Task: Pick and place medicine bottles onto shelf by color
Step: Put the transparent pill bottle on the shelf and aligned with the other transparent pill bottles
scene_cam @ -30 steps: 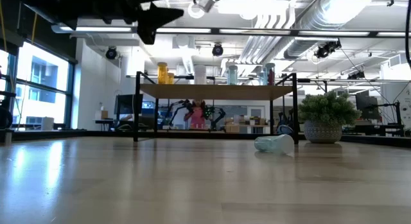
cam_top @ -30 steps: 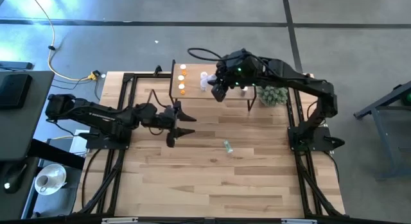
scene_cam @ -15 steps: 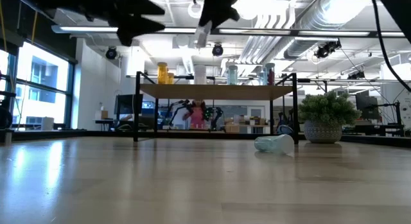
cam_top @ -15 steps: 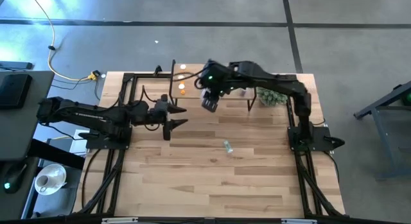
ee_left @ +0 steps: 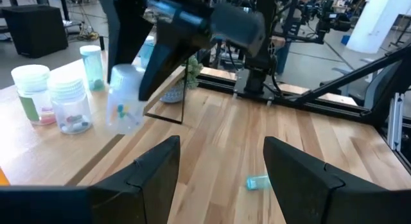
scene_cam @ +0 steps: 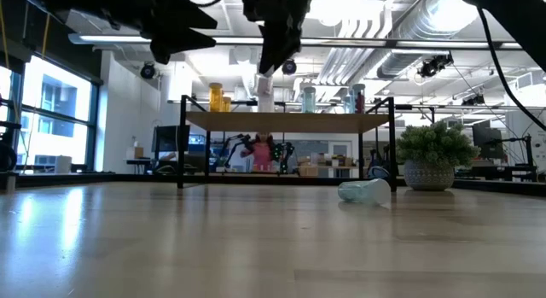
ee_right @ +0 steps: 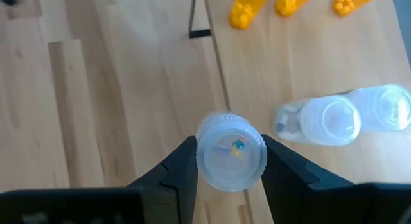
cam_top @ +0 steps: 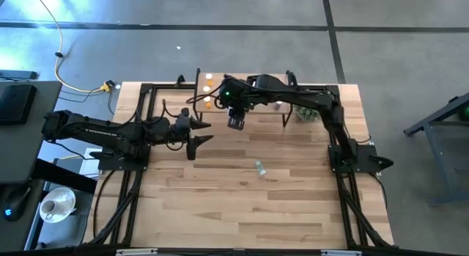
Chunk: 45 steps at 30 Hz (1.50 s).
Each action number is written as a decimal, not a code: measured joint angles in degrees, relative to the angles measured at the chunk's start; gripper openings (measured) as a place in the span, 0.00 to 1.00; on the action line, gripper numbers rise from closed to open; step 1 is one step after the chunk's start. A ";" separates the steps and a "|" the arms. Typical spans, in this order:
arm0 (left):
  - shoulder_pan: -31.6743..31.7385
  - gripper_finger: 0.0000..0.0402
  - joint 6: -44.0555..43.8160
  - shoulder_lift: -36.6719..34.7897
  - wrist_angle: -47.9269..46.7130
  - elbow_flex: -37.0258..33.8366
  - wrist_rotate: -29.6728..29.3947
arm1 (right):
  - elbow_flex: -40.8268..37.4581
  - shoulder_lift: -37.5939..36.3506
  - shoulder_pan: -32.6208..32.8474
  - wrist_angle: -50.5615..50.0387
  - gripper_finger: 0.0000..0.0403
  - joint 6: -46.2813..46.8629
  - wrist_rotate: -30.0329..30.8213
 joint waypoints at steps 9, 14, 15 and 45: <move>0.00 0.53 0.01 0.02 0.10 0.00 -0.01 | 0.00 0.23 -2.21 0.13 0.31 0.09 0.65; 0.00 0.53 0.01 0.04 0.12 0.00 0.00 | 0.00 0.56 -3.53 0.44 0.31 1.11 0.14; 0.00 0.53 0.01 0.04 0.16 0.00 -0.01 | 0.00 0.66 -3.69 0.36 0.31 1.10 0.11; 0.02 0.53 0.19 0.04 0.23 0.00 0.00 | 1.91 1.13 -0.90 -0.49 0.31 2.03 2.11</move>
